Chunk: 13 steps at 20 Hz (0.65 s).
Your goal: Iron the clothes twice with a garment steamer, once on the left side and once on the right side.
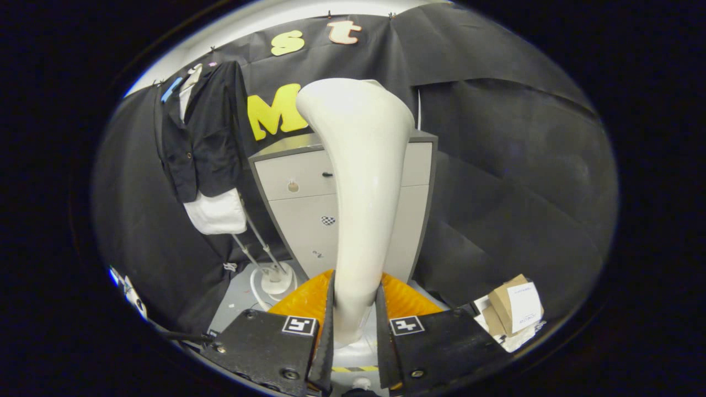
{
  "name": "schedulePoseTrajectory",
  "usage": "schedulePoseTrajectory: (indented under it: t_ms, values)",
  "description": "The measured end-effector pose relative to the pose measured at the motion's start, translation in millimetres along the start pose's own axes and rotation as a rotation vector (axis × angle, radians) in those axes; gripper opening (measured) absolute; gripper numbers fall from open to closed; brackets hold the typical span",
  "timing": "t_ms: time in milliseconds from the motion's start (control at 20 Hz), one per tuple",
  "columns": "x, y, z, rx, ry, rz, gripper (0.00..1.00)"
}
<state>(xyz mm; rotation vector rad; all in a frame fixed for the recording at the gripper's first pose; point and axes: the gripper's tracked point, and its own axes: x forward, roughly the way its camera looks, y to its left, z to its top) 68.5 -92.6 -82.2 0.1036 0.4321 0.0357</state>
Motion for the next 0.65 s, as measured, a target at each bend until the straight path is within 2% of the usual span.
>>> schedulePoseTrajectory:
  t_ms: [650]
  values:
    - [2.5,-5.4,4.6,-0.021,-0.005,0.007,0.35]
